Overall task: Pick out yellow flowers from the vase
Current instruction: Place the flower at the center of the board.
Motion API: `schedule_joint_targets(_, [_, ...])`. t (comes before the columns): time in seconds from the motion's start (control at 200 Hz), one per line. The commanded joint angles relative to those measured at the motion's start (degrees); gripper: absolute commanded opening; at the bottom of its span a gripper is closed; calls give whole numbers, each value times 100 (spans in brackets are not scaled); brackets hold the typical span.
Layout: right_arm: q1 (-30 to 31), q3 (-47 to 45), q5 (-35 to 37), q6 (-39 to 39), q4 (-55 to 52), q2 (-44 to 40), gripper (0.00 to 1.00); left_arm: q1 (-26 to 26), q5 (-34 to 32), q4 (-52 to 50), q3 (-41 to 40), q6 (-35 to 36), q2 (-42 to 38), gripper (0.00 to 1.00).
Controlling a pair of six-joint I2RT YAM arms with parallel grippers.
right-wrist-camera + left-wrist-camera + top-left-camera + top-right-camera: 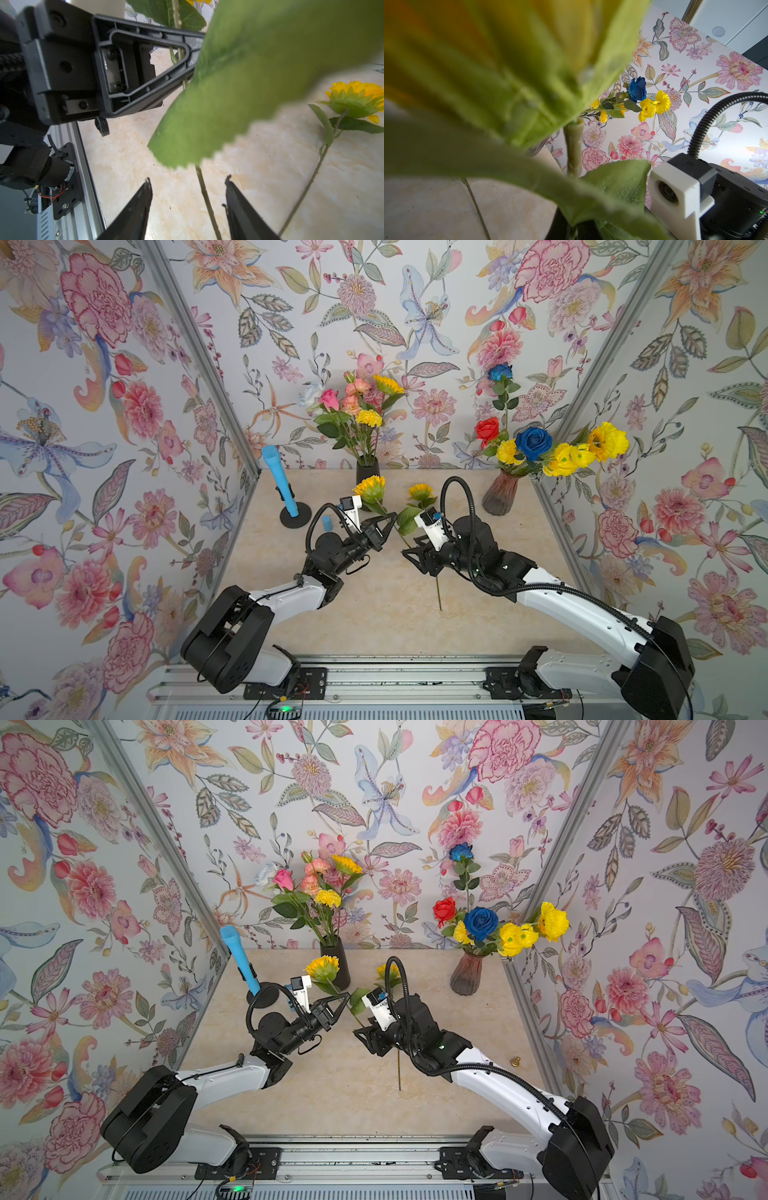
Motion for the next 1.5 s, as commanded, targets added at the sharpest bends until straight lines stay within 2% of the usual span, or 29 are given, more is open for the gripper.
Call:
schedule_joint_targets(0.0, [42,11,112,-6,246,215,53,65,174,54,82,13,-156,0])
schedule_joint_targets(0.225, [52,163,212,-24,311,526,37,122,197,66,4,-10,-190,0])
schedule_joint_targets(0.5, [121,187,328,-11,303,548,9,274,247,193,-132,-27,-116,0])
schedule_joint_targets(0.52, [121,188,342,-7,295,544,7,282,253,210,-137,-27,-105,2])
schedule_joint_targets(0.55, [121,182,360,0,297,543,3,293,249,241,-150,-28,-99,9])
schedule_joint_targets(0.595, [129,181,373,3,286,535,0,309,246,281,-171,-32,-86,26])
schedule_joint_targets(0.625, [127,181,387,19,282,527,0,316,243,299,-177,-36,-70,41])
schedule_joint_targets(0.705, [122,163,436,71,279,479,0,353,226,339,-217,-14,-69,92])
schedule_joint_targets(0.726, [115,156,453,86,280,462,0,370,218,319,-224,0,-89,99])
schedule_joint_targets(0.936, [-168,183,780,239,19,425,0,511,71,-461,-248,575,-716,100])
schedule_joint_targets(1.136, [-740,172,1051,618,-146,749,0,506,-603,-1849,-265,1561,-1521,100])
schedule_joint_targets(1.286, [-1160,379,1392,655,-357,1349,0,519,-1009,-2323,-392,1915,-1851,100])
schedule_joint_targets(1.496, [-1252,699,1485,662,-405,2308,0,557,-1164,-2452,-596,2051,-1957,100])
